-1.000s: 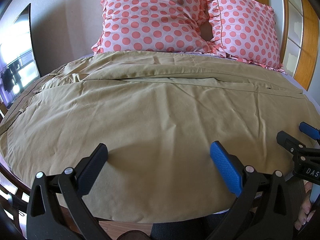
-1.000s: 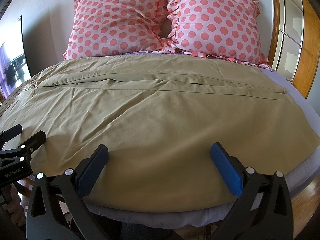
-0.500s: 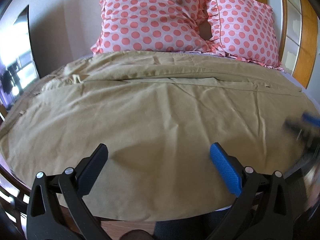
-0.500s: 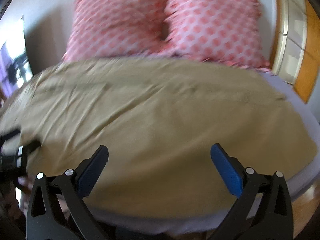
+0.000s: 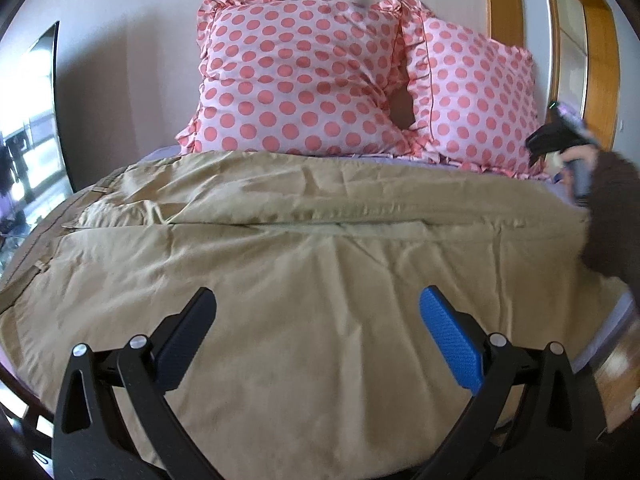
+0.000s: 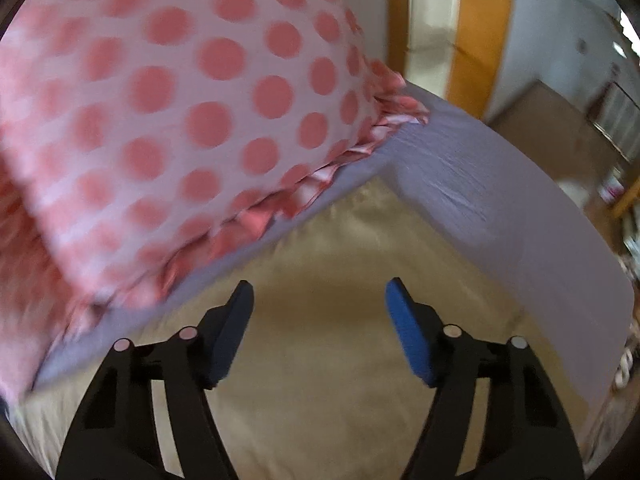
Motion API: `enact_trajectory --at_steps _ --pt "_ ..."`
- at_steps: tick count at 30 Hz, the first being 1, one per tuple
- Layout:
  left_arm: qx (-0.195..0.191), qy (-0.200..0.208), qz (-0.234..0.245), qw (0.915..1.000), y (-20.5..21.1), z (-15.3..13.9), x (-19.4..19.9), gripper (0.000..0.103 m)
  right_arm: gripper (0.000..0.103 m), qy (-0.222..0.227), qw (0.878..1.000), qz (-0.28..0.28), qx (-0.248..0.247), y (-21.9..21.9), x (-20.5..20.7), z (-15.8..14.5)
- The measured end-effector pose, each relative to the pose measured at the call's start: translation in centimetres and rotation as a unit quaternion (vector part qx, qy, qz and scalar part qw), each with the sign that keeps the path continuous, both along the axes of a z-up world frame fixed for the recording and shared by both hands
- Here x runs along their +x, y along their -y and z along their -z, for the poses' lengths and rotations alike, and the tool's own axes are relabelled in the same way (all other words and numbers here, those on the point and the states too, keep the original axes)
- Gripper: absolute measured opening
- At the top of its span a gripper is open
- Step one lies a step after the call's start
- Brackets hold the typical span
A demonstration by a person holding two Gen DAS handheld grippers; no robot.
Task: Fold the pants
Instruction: 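Reach the right tool to the pant leg hem and close on it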
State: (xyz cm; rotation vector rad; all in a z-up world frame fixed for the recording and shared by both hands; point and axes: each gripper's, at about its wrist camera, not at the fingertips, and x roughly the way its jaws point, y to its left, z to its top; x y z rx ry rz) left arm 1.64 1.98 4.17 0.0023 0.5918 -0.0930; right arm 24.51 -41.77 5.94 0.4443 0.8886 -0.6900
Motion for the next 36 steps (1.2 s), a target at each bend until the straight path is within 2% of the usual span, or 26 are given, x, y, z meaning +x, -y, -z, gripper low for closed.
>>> enact_trajectory --at_steps 4,6,7,9,10,12,13,16,18,22,25,27,29,31,35,36 --pt "0.001 0.005 0.005 1.0 -0.2 -0.1 0.8 0.101 0.069 -0.017 0.999 0.046 0.021 2.2 3.7 2.2" --pt "0.005 0.006 0.007 0.9999 -0.1 0.0 1.1 0.101 0.066 -0.038 0.998 0.057 0.01 2.7 4.5 3.0" --pt "0.007 0.006 0.007 0.9999 0.0 0.0 1.3 0.101 0.06 -0.055 0.997 0.059 0.002 2.8 4.8 3.6" --pt "0.007 0.006 0.007 0.9999 0.1 0.1 1.5 0.101 0.045 -0.026 0.998 0.054 -0.004 3.1 3.7 3.8" --pt "0.004 0.008 0.008 0.9999 0.1 0.0 1.7 0.101 0.03 -0.015 0.999 0.052 -0.006 3.4 3.0 4.0" --pt "-0.004 0.013 0.011 0.9998 0.1 -0.2 1.7 0.101 0.012 0.015 0.999 0.051 0.001 4.5 1.5 4.3" --pt "-0.008 0.016 0.011 0.9998 0.1 -0.2 1.7 0.101 0.007 0.028 0.998 0.053 0.007 4.8 0.9 4.4" --pt "-0.014 0.021 0.007 0.9997 0.1 -0.7 1.9 0.101 0.002 0.075 0.995 0.051 0.051 6.7 0.2 4.8" --pt "-0.014 0.027 -0.003 0.9995 -0.2 -1.2 1.6 0.101 0.002 0.118 0.987 0.05 0.093 7.9 -1.0 5.0" --pt "-0.017 0.054 -0.033 0.9979 -2.0 -2.3 -0.2 0.101 0.001 0.243 0.956 0.018 0.161 9.0 -6.9 3.5" --pt "-0.02 0.058 -0.053 0.9967 -3.5 -2.8 -0.6 0.101 0.001 0.32 0.929 -0.017 0.187 8.2 -14.6 2.1" --pt "-0.023 0.06 -0.064 0.9959 -4.4 -3.1 -0.8 0.101 0.001 0.35 0.915 -0.034 0.195 5.3 -20.4 1.5" --pt "-0.027 0.063 -0.077 0.9946 -5.4 -3.5 -0.9 0.101 0.001 0.357 0.912 -0.037 0.2 3.1 -25.6 2.7" --pt "-0.035 0.067 -0.084 0.9936 -6.3 -4.0 -0.9 0.101 0.002 0.336 0.918 -0.023 0.209 2.0 -29.1 5.0" --pt "-0.058 0.068 -0.079 0.9928 -8.0 -5.0 0.6 0.101 0.005 0.29 0.919 -0.012 0.266 1.4 -31.0 8.2" --pt "-0.064 0.062 -0.074 0.9933 -8.5 -5.1 1.2 0.101 0.015 0.288 0.916 -0.009 0.278 1.6 -30.8 8.4"
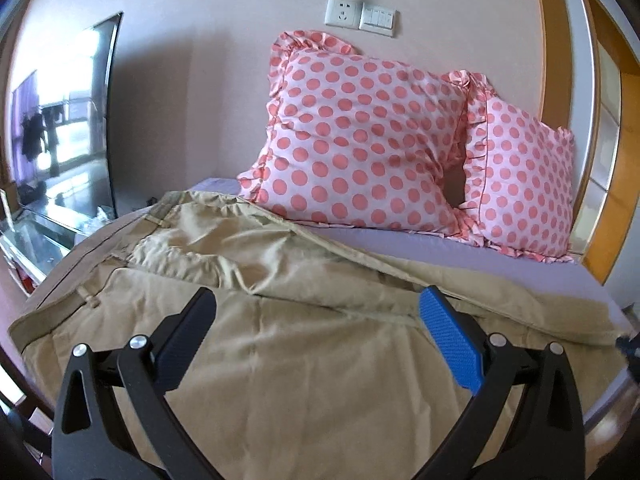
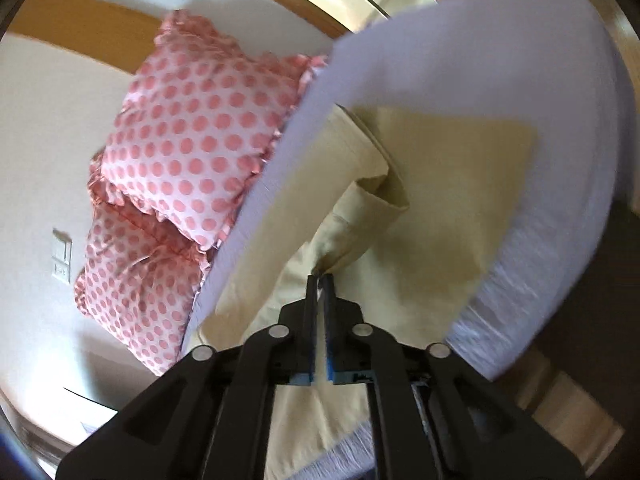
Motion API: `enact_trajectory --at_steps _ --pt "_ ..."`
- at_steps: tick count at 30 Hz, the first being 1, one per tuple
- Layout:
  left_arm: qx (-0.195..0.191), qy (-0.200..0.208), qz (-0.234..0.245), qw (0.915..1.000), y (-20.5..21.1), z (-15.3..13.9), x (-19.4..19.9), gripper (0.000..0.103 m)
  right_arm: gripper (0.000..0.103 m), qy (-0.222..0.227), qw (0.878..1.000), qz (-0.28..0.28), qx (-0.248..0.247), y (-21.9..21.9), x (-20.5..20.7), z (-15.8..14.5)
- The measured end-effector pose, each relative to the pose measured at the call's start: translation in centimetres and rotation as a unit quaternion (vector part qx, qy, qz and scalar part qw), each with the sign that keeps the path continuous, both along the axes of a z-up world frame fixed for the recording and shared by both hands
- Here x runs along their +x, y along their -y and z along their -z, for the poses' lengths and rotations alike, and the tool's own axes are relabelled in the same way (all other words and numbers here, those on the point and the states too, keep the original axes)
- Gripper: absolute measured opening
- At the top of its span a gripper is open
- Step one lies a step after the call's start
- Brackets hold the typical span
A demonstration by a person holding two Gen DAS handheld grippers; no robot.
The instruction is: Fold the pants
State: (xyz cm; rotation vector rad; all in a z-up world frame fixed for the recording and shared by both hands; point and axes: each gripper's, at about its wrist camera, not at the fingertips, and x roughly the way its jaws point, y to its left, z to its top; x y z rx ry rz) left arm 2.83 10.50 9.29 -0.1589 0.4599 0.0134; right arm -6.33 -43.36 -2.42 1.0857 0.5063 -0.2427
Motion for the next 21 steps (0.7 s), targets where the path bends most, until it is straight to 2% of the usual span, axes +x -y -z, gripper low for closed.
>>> enact_trajectory --at_steps 1,3,6,8,9,10,13,18,19,21 --pt "-0.007 -0.006 0.003 1.0 -0.5 -0.1 0.6 0.101 0.038 0.006 1.0 -0.005 0.01 0.1 -0.1 0.0" --pt "-0.02 -0.017 0.003 0.9997 -1.5 -0.1 1.5 0.101 0.063 0.012 1.0 -0.003 0.002 -0.2 -0.4 -0.3" --pt "-0.047 -0.029 0.003 0.9985 -3.2 -0.1 3.2 0.101 0.064 0.011 1.0 -0.005 0.0 -0.5 -0.5 -0.2" --pt "-0.065 -0.044 0.002 0.9969 -4.2 0.0 4.9 0.101 0.058 -0.002 1.0 0.0 0.006 -0.2 0.3 0.3" --pt "-0.074 -0.054 0.004 0.9958 -4.6 0.2 6.1 0.101 0.048 -0.004 1.0 0.002 0.006 -0.1 0.6 0.5" --pt "-0.082 -0.065 0.003 0.9945 -5.0 0.4 7.3 0.101 0.034 -0.009 1.0 0.007 0.005 -0.1 1.1 0.9" --pt "-0.102 -0.111 -0.001 0.9886 -6.0 1.2 11.5 0.101 0.007 -0.005 1.0 0.013 0.011 0.6 2.1 1.6" --pt "-0.163 -0.166 -0.011 0.9725 -7.5 2.8 17.9 0.099 0.004 0.069 0.997 0.029 0.006 1.8 0.9 0.5" --pt "-0.176 -0.183 -0.013 0.967 -7.7 3.5 19.7 0.096 0.004 0.075 0.997 0.032 0.0 1.9 0.8 0.1" --pt "-0.18 -0.214 -0.012 0.9601 -7.6 4.6 22.1 0.086 0.004 0.08 0.996 0.031 -0.008 2.1 0.7 -0.3"
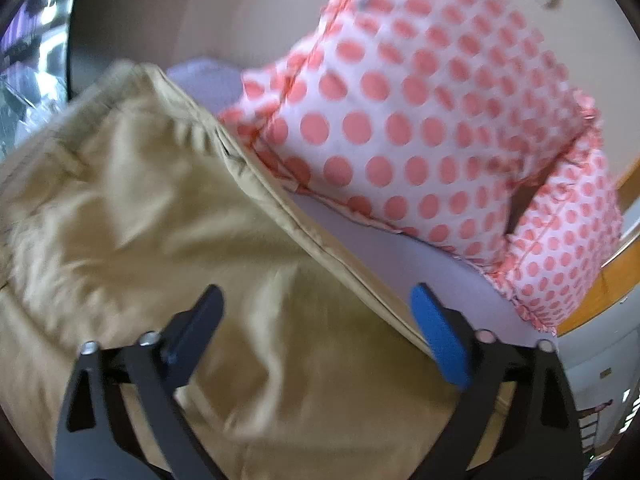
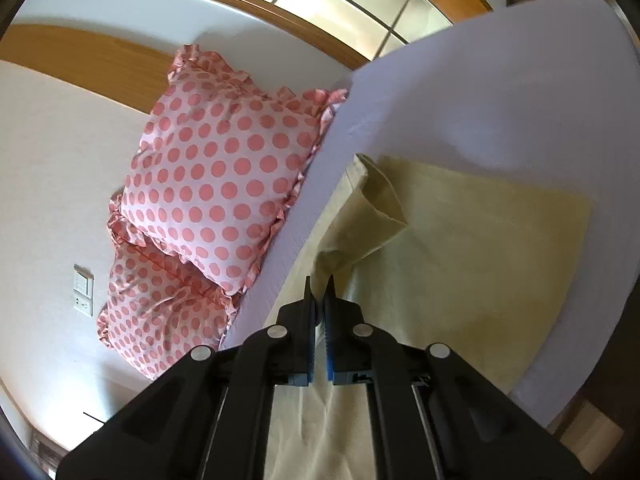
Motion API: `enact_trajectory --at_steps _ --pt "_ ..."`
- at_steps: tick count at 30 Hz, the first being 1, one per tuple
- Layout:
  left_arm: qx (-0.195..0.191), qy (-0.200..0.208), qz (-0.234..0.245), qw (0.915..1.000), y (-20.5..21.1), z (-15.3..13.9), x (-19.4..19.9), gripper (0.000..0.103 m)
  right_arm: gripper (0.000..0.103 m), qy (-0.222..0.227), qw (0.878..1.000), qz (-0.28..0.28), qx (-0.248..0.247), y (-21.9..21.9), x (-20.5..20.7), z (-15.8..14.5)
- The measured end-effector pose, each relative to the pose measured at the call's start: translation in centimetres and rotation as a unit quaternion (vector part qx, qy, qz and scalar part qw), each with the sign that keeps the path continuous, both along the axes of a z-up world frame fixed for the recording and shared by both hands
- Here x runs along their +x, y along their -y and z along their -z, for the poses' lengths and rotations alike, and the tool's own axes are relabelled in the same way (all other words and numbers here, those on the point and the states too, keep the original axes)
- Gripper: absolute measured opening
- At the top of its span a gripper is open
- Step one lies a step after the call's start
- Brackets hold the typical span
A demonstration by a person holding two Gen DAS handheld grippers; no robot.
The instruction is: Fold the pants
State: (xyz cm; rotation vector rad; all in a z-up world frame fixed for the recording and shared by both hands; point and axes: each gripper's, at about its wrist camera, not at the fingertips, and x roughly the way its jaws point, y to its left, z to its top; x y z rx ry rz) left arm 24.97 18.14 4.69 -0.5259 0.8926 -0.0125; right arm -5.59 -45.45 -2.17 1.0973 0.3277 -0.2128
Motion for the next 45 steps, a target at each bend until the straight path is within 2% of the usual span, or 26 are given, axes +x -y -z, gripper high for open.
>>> enact_trajectory --at_steps 1,3,4,5,6,7,8,10,12,13,15,17,19,22,25,27,29,36,39,45 --pt "-0.001 -0.013 -0.001 0.9999 0.0 0.5 0.9 0.077 0.004 0.002 1.0 0.0 0.0 0.1 0.0 0.0" --pt "-0.013 -0.039 -0.017 0.999 -0.5 1.9 2.7 0.067 0.004 0.004 1.0 -0.001 0.0 0.1 0.0 -0.1" --pt "-0.023 -0.04 -0.024 0.9986 -0.8 2.4 3.2 0.051 0.004 0.001 1.0 0.0 -0.002 0.1 0.1 -0.1" --pt "-0.038 -0.035 -0.032 0.9982 -1.2 2.7 3.5 0.025 0.004 0.0 1.0 0.0 -0.003 0.1 0.1 0.0" --pt "-0.046 -0.031 -0.037 0.9978 -1.6 2.8 3.5 0.012 0.004 0.0 1.0 0.0 -0.003 0.1 0.1 -0.1" --pt "-0.051 -0.029 -0.044 0.9973 -1.9 2.8 3.3 0.006 0.004 0.0 1.0 0.0 0.0 0.1 0.1 -0.2" --pt "-0.055 -0.019 -0.047 0.9972 -2.2 2.2 2.4 0.005 0.004 0.001 1.0 -0.001 -0.001 0.1 0.0 -0.4" --pt "-0.036 0.007 -0.041 0.9985 -2.1 0.5 -0.1 0.005 0.004 0.009 1.0 0.004 -0.007 0.1 -0.6 -1.0" --pt "-0.019 0.049 -0.028 0.9982 -2.1 -1.9 -5.2 0.005 0.004 0.02 1.0 0.013 -0.019 0.2 -1.5 -1.7" --pt "-0.015 0.061 -0.025 0.9977 -2.2 -2.6 -7.2 0.005 0.004 0.024 0.999 0.018 -0.026 0.3 -2.2 -2.1" --pt "0.007 0.089 -0.027 0.9956 -2.3 -3.3 -13.8 0.009 0.004 0.028 0.999 0.024 -0.032 0.5 -3.3 -2.4" --pt "0.021 0.095 -0.04 0.9945 -2.5 -2.2 -20.0 0.014 0.004 0.022 0.999 0.035 -0.034 0.6 -4.2 -2.0" --pt "0.012 0.085 -0.057 0.9946 -3.0 -0.3 -24.2 0.014 0.004 0.008 0.999 0.044 -0.026 0.9 -5.0 -1.0" --pt "-0.041 0.056 -0.087 0.9938 -4.4 3.9 -29.0 0.014 0.004 -0.016 0.998 0.052 -0.021 1.1 -5.6 0.5" --pt "-0.052 0.059 -0.093 0.9925 -4.1 5.7 -30.0 0.014 0.004 -0.032 0.997 0.057 -0.03 1.0 -5.6 1.2" --pt "-0.029 0.068 -0.092 0.993 -3.5 5.3 -30.4 0.014 0.004 -0.033 0.997 0.057 -0.029 1.0 -5.7 1.3" --pt "-0.022 0.077 -0.093 0.9925 -3.3 5.2 -30.8 0.014 0.004 -0.036 0.997 0.06 -0.035 1.0 -5.7 1.3" --pt "-0.042 0.084 -0.084 0.9921 -3.9 5.8 -31.9 0.014 0.004 -0.042 0.997 0.062 -0.036 0.9 -5.9 1.3" --pt "-0.04 0.082 -0.079 0.9927 -3.7 5.8 -31.8 0.014 0.004 -0.057 0.995 0.065 -0.043 0.5 -6.0 1.3" --pt "-0.034 0.08 -0.069 0.9938 -3.8 5.9 -32.8 0.019 0.006 -0.093 0.987 0.076 -0.109 -1.3 -7.1 0.1"
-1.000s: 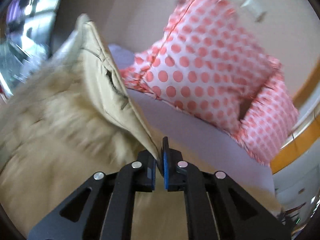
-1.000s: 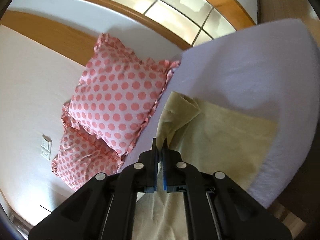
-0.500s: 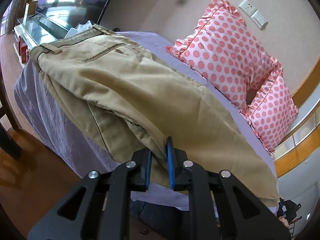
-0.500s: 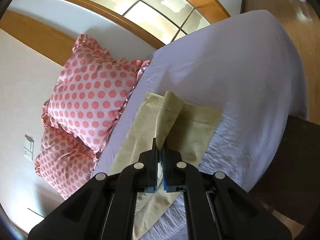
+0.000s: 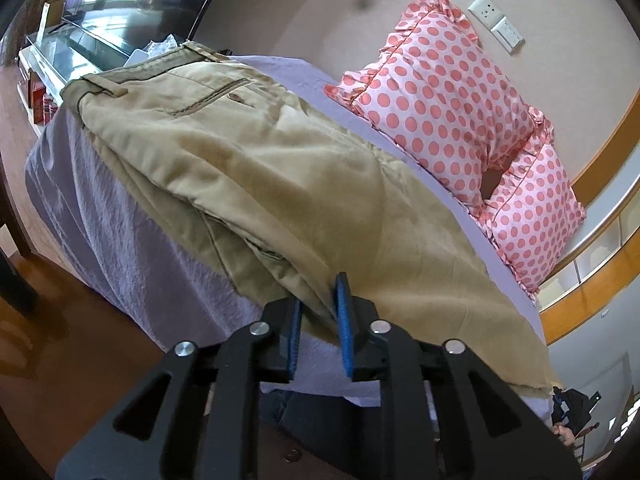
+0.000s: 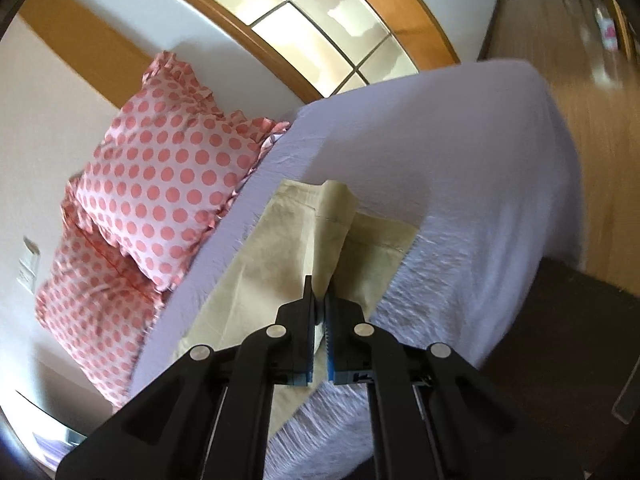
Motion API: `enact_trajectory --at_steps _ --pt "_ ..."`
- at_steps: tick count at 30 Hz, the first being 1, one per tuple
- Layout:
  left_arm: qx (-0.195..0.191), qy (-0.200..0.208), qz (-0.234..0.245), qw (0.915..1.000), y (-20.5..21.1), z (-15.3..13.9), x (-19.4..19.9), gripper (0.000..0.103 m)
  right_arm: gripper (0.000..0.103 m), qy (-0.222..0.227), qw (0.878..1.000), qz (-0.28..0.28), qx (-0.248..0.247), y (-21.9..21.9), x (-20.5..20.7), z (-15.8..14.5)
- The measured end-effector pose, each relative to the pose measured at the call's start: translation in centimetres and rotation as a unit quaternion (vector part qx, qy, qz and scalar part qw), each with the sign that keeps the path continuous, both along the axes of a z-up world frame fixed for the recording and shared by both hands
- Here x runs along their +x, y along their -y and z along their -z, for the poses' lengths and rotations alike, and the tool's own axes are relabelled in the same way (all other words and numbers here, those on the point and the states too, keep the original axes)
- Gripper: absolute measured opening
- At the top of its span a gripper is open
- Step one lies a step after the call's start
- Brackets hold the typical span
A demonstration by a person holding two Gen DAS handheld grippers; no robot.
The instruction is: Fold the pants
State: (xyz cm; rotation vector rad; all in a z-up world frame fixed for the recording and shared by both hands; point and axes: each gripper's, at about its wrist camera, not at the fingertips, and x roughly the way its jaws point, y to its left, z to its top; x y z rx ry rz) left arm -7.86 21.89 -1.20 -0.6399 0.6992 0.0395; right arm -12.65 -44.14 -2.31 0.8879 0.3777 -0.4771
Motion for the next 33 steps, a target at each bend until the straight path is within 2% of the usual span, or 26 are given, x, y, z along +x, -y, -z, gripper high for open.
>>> enact_trajectory --at_steps 2,3,4,6,9,11,13,14,15,16,18,20,21,24,27,29,30,31,32,33 --pt "0.006 0.0 0.0 1.0 -0.1 -0.1 -0.6 0.024 0.023 -0.009 1.0 0.013 -0.003 -0.2 -0.5 -0.1" --pt "0.008 0.001 -0.002 1.0 -0.2 -0.2 -0.9 0.024 0.043 -0.009 0.999 0.03 -0.006 -0.3 -1.2 -0.2" --pt "0.012 0.004 -0.008 0.9999 -0.5 -0.3 -1.4 0.027 0.055 -0.006 0.999 0.044 -0.01 -0.2 -1.5 -0.4" --pt "0.018 0.01 -0.024 0.9995 -1.1 -0.6 -2.2 0.031 0.055 -0.009 0.998 0.06 -0.016 0.1 -1.9 -0.4" --pt "0.013 0.025 -0.057 0.998 -2.6 -0.8 -3.4 0.04 0.054 -0.012 0.999 0.046 0.009 0.8 -0.8 0.6" --pt "0.004 0.026 -0.072 0.9971 -3.3 -0.6 -3.8 0.042 0.054 -0.011 0.999 0.046 -0.001 0.6 -0.6 0.6" --pt "-0.001 0.021 -0.076 0.9969 -3.6 -0.3 -3.9 0.044 0.041 0.001 1.0 0.023 0.004 0.2 0.1 1.0" --pt "-0.006 0.019 -0.075 0.997 -3.6 0.0 -3.8 0.045 0.038 0.006 1.0 0.015 0.003 -0.1 0.3 1.3" --pt "-0.012 0.018 -0.073 0.9971 -3.7 0.2 -3.7 0.045 0.026 0.006 1.0 0.01 -0.003 -0.3 0.5 1.4" --pt "-0.016 0.019 -0.071 0.9971 -3.8 0.4 -3.7 0.045 0.009 0.008 1.0 -0.001 0.001 -0.3 0.8 1.9" --pt "-0.023 0.025 -0.069 0.9971 -3.8 0.6 -3.8 0.046 0.007 0.026 1.0 -0.007 0.01 -0.1 0.9 2.3" --pt "-0.027 0.036 -0.067 0.9968 -3.9 0.6 -3.9 0.051 0.006 0.038 0.999 -0.016 -0.012 -0.6 1.4 1.2" --pt "-0.028 0.043 -0.066 0.9965 -3.9 0.5 -4.0 0.051 0.005 0.051 0.998 -0.026 -0.027 -1.2 1.8 0.2" --pt "-0.03 0.067 -0.067 0.9951 -4.0 0.0 -4.4 0.055 0.005 0.1 0.987 -0.103 -0.077 -5.5 4.6 -4.3" --pt "-0.023 0.079 -0.079 0.9935 -3.9 -0.2 -5.0 0.068 0.005 0.142 0.955 -0.229 -0.12 -13.5 8.0 -8.1" --pt "-0.017 0.079 -0.085 0.9931 -3.5 -0.1 -5.3 0.078 0.005 0.152 0.919 -0.338 -0.135 -20.7 10.3 -8.9" --pt "-0.015 0.078 -0.086 0.9931 -3.3 -0.1 -5.4 0.08 0.005 0.145 0.893 -0.4 -0.143 -25.2 11.5 -8.6" --pt "-0.014 0.078 -0.083 0.9934 -3.0 0.1 -5.5 0.084 0.005 0.131 0.873 -0.444 -0.15 -28.4 12.1 -8.0" --pt "-0.014 0.079 -0.078 0.9937 -2.8 0.2 -5.6 0.086 0.006 0.104 0.846 -0.496 -0.165 -32.3 12.8 -6.9" --pt "-0.014 0.083 -0.071 0.994 -2.5 0.3 -5.7 0.087 0.007 0.079 0.824 -0.532 -0.178 -35.0 13.2 -5.9"
